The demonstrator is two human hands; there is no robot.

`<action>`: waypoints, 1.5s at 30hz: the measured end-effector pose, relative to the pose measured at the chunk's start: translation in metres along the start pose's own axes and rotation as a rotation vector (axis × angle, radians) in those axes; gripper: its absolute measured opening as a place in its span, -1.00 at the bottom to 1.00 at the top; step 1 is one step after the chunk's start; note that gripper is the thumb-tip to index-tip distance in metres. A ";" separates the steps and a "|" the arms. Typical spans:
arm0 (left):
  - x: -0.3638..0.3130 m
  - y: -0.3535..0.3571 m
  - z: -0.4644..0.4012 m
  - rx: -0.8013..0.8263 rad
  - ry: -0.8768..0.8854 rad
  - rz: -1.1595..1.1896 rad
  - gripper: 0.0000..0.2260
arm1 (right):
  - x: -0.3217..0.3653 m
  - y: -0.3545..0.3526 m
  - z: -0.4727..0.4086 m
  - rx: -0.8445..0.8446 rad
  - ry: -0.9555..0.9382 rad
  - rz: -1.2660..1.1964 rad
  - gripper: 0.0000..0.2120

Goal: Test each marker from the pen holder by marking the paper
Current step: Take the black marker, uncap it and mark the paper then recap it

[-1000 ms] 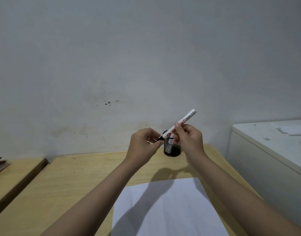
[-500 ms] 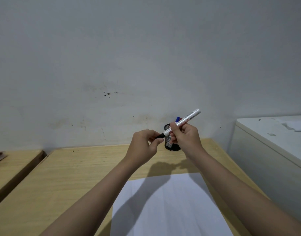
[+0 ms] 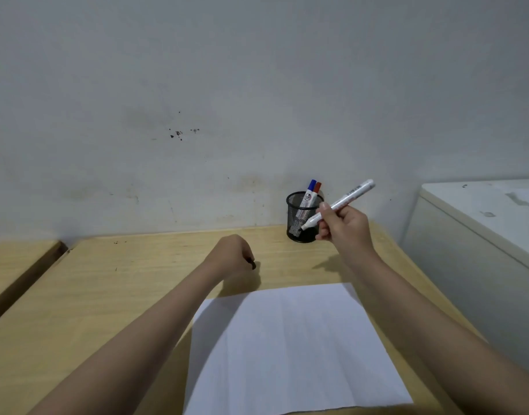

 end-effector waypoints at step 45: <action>0.112 -0.022 0.112 -0.223 -0.076 0.214 -0.72 | -0.114 0.163 0.089 0.248 0.275 0.096 -0.69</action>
Point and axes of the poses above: each hand's wrist, its own z-axis away from the middle knuckle, its own y-axis out of the palm, x = y × z, the point moved 9 cm from there along -z, towards the middle knuckle, and after that the axes turned 7 degrees about y, right-handed, at the moved point
